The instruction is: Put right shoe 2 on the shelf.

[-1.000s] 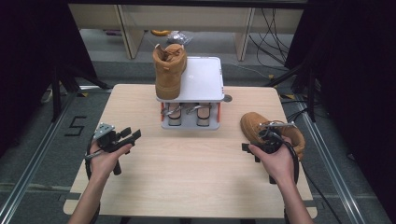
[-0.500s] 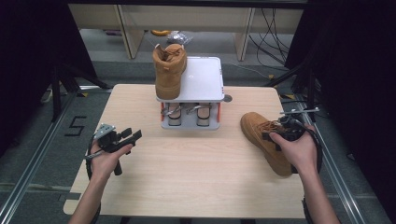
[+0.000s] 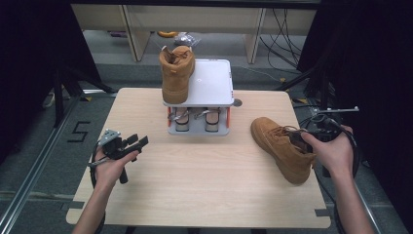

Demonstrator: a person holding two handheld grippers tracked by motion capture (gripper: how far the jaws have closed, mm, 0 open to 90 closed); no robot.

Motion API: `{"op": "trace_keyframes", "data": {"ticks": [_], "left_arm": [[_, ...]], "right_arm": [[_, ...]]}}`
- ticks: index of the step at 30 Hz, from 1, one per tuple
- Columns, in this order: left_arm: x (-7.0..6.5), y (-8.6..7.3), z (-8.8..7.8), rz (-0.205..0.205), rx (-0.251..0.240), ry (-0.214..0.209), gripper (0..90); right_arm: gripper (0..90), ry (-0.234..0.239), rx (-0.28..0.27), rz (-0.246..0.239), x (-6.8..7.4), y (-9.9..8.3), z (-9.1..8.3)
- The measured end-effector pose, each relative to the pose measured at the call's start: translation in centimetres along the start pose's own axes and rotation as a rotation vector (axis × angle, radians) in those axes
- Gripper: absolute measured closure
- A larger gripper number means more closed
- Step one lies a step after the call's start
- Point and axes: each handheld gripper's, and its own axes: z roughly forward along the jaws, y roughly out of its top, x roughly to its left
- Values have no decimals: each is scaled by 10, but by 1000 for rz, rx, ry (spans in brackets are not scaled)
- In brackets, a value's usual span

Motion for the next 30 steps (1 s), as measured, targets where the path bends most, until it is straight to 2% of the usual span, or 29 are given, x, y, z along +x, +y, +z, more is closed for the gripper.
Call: {"op": "trace_keyframes", "data": {"ticks": [4, 6, 7, 8, 9, 10, 12, 13, 14, 15, 17, 18, 19, 20, 21, 22, 23, 24, 25, 26, 28, 30], "left_arm": [[1, 1, -1, 1, 3, 6, 488], [1, 0, 0, -1, 6, 7, 488], [1, 0, 0, -2, 7, 7, 488], [1, 0, 0, -3, 7, 7, 488], [1, -1, 0, -2, 6, 7, 488], [1, -1, 0, -2, 6, 8, 488], [1, 0, 0, -3, 5, 7, 488], [1, 0, 0, -2, 4, 7, 488], [1, 0, 0, -2, 4, 7, 488], [1, 0, 0, -4, 5, 6, 488], [1, -1, 0, -5, 7, 6, 488], [1, -2, 1, -5, 5, 2, 488], [1, -2, 1, -6, 9, 4, 488], [1, -2, 1, -6, 12, 5, 488], [1, -2, 1, -6, 14, 5, 488], [0, -3, 2, -3, 14, 3, 488], [0, -3, 2, -3, 14, 3, 488], [-1, -3, 2, -3, 17, 1, 488], [-1, -4, 3, -3, 19, -2, 488], [-1, -4, 3, -3, 20, -2, 488], [-2, -4, 3, -3, 18, -3, 488], [-3, -5, 4, -4, 19, -4, 488]], "right_arm": [[569, -46, 9, -7, -16, 2, 0], [563, -60, 7, -12, -18, 2, 0], [561, -61, 10, 12, -18, 2, 0], [559, -67, 14, -33, -24, 3, 0], [553, -76, 12, -38, -26, 3, 0], [546, -82, 11, -1, -25, 2, 0], [534, -97, 23, -18, -30, 2, 1], [524, -105, 28, 3, -31, 0, 4], [524, -105, 28, 3, -31, 0, 4], [521, -105, 31, -39, -36, 1, 5], [515, -105, 41, -33, -39, 0, 8], [514, -118, 54, 14, -37, 0, 9], [511, -116, 57, -35, -42, 0, 10], [508, -128, 74, 14, -40, -1, 12], [508, -137, 96, 34, -39, -1, 13], [507, -130, 105, -25, -47, 0, 20], [508, -133, 119, 32, -44, -1, 23], [508, -133, 119, 32, -44, -1, 23], [510, -134, 135, 66, -43, -1, 25], [512, -124, 182, 86, -43, 0, 26], [520, -119, 202, 42, -50, 1, 32], [525, -121, 228, 47, -51, 2, 36]]}}
